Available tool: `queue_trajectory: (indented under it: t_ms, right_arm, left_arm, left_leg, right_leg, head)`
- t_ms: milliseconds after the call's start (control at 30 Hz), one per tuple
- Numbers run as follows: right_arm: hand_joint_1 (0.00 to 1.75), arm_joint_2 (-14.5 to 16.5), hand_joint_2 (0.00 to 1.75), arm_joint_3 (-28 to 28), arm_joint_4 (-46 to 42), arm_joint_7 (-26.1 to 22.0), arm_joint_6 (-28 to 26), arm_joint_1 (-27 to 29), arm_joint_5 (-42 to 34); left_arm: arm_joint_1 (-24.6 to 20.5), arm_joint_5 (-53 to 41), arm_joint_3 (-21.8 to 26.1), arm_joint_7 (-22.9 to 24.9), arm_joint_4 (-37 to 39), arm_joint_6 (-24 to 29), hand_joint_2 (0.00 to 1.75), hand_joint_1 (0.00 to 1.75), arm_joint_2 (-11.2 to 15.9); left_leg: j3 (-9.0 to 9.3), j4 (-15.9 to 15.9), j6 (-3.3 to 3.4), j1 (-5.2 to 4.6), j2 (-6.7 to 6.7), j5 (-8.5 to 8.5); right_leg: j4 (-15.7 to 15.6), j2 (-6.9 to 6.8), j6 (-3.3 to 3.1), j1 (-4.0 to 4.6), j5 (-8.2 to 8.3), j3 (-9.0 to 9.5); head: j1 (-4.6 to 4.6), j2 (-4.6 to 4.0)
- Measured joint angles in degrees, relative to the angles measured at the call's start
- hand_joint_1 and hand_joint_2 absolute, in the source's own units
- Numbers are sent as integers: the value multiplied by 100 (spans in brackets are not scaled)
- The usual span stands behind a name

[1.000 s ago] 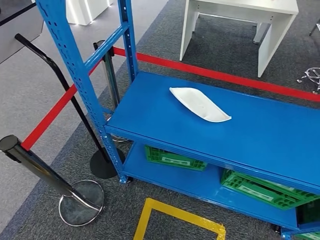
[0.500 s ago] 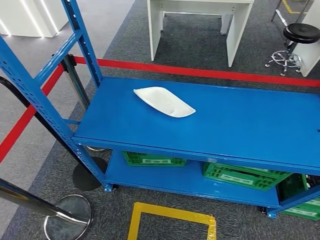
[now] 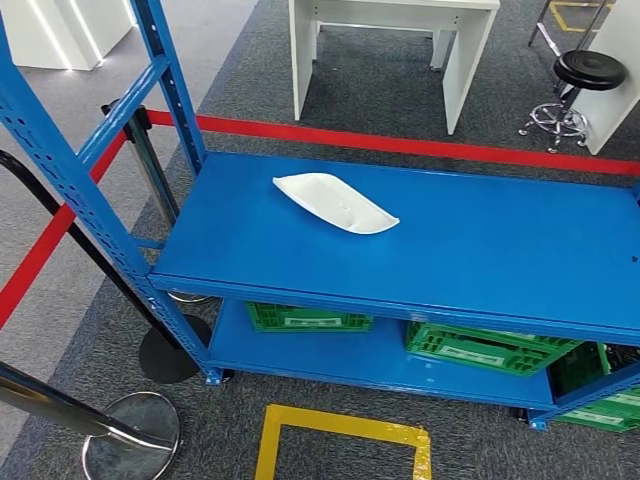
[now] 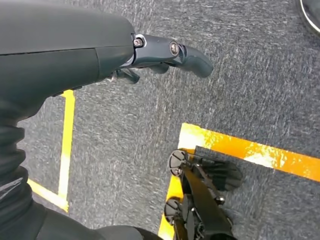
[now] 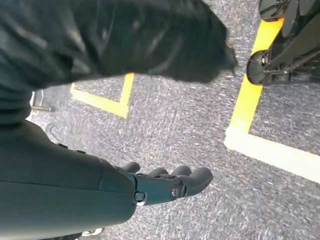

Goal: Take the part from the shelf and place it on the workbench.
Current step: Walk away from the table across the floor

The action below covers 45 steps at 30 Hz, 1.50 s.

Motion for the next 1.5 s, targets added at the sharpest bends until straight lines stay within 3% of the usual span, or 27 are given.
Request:
queue_trajectory:
  t_ms: [67, 100, 200, 233, 567, 933, 1100, 1200, 1267, 1333, 1400, 1433, 1467, 1500]
  right_arm:
    - [0, 0, 175, 33, -8, -43, 1, 6, -42]
    - [0, 0, 131, 68, -16, -55, 1, 11, -91]
    - [0, 0, 0, 220, -48, -60, 2, 29, -316]
    - [0, 0, 0, 286, -62, -57, 3, 38, -407]
    - [0, -30, 0, 1166, -216, 38, 16, 142, -1498]
    - [0, -128, 0, 2238, -376, 141, 54, 286, -2647]
    - [0, -153, 0, 2748, -448, 204, 70, 351, -3180]
    - [0, -172, 0, 3036, -466, 224, 73, 436, -3486]
    - [0, -200, 0, 3231, -467, 242, 76, 513, -3702]
    - [0, -223, 0, 3426, -456, 270, 81, 602, -3912]
    - [0, -237, 0, 3610, -415, 301, 85, 717, -4102]
    - [0, -248, 0, 3699, -380, 312, 86, 789, -4195]
    - [0, -263, 0, 3781, -339, 316, 87, 864, -4282]
    - [0, -280, 0, 3863, -295, 318, 87, 941, -4372]
  left_arm:
    - [14, 31, -99, -27, -2, 0, 175, 0, 5]
    - [25, 87, -189, -27, -4, 0, 175, 0, 11]
    - [60, 343, -491, 6, -23, 3, 44, 0, 33]
    - [74, 450, -596, 28, -30, 5, 0, 0, 41]
    - [225, 1617, -1840, 322, -139, 88, 0, 0, 125]
    - [399, 2859, -3238, 639, -287, 113, 0, 0, 226]
    - [467, 3437, -3879, 784, -370, 162, 0, 0, 293]
    - [475, 3775, -4277, 867, -472, 191, 0, 0, 324]
    - [465, 3998, -4537, 919, -570, 196, 0, 0, 330]
    - [457, 4223, -4788, 978, -685, 200, 0, 0, 333]
    - [433, 4432, -5027, 1031, -822, 204, 0, 0, 340]
    - [403, 4533, -5141, 1055, -900, 206, 0, 0, 344]
    - [361, 4626, -5253, 1077, -981, 207, 0, 0, 348]
    - [314, 4719, -5361, 1102, -1061, 208, 0, 0, 350]
  left_leg:
    - [-1, 2, 2, -1, 0, 1]
    - [-2, 3, 4, -1, 0, 2]
    - [-1, 4, 6, 2, 0, 4]
    - [0, 4, 5, 5, 0, 4]
    - [-3, 2, -4, 25, 0, 7]
    - [-3, 16, 3, 12, -3, 5]
    - [-5, 46, 35, -5, -4, -13]
    - [12, 13, 98, 0, 12, 4]
    - [32, -76, 162, 31, 67, 59]
    - [31, -122, 197, 47, 158, 88]
    - [17, -119, 196, 48, 253, 88]
    - [15, -115, 187, 51, 292, 84]
    - [15, -105, 170, 58, 318, 76]
    - [16, -86, 143, 71, 338, 63]
  right_leg:
    - [-2, 0, 16, -1, 4, 18]
    - [-2, 0, 22, -1, 5, 27]
    - [-2, 0, 27, 2, 6, 44]
    - [-1, 0, 27, 5, 6, 43]
    - [12, -2, 14, 23, -8, -20]
    - [12, -2, 31, 10, 3, 36]
    - [9, 1, 62, -7, 2, 25]
    - [-4, 5, 112, -15, -2, -6]
    - [162, -114, 138, -7, -141, -79]
    - [774, -272, 163, -8, -524, -370]
    - [1481, -322, 200, -26, -838, -704]
    - [1607, -332, 217, -39, -842, -755]
    - [1489, -347, 230, -52, -729, -683]
    - [1164, -378, 241, -67, -542, -503]
  head:
    - [-1, -1]
    - [-2, -1]
    - [-2, -1]
    - [-2, -1]
    - [-2, 0]
    - [-3, -2]
    - [-4, -1]
    - [-4, 0]
    - [24, -1]
    - [89, -2]
    - [126, -2]
    - [128, -1]
    - [128, -1]
    - [130, -1]
